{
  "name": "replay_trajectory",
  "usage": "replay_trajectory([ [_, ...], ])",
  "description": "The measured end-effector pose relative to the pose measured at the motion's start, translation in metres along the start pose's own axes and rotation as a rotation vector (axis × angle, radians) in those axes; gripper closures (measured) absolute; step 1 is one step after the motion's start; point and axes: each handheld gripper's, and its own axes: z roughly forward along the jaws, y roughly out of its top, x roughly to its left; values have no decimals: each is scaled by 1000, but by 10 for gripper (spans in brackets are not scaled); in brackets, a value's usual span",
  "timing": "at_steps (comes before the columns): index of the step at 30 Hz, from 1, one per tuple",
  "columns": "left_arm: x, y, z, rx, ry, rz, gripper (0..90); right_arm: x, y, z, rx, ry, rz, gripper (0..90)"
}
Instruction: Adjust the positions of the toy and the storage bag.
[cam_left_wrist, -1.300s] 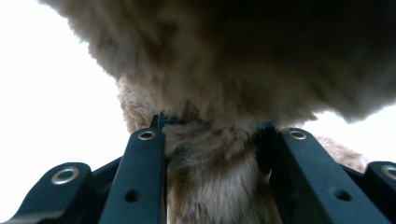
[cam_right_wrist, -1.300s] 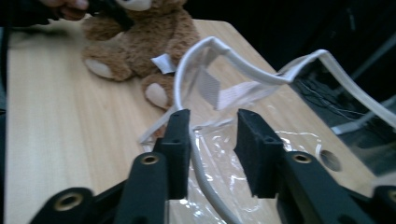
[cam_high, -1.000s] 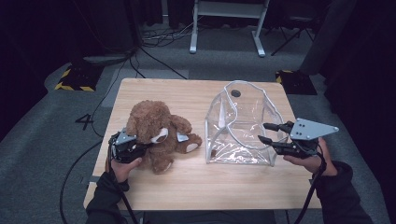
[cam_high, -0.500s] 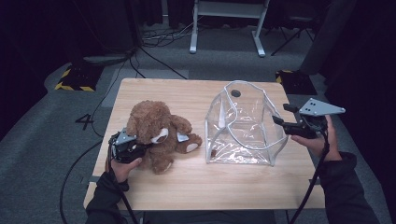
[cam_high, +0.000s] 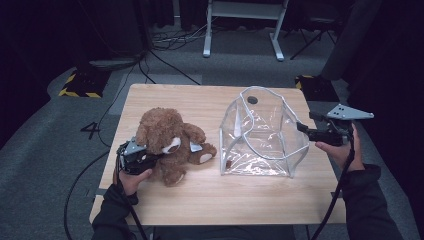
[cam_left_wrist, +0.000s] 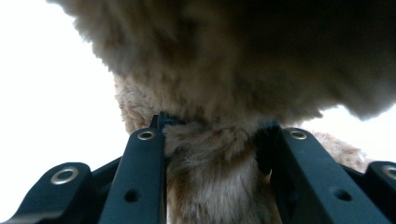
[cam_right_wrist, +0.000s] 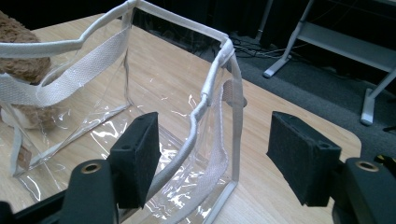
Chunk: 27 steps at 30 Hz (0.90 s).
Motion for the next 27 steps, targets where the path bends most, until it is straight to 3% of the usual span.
replay_trajectory([
  [12,0,0,0,0,0,2,662,-18,-7,-20,-56,-76,63,342],
  [23,-1,1,1,5,5,8,662,-24,-46,5,57,-100,82,334],
  [27,-2,1,1,6,7,10,663,-22,-64,18,98,-79,103,331],
])
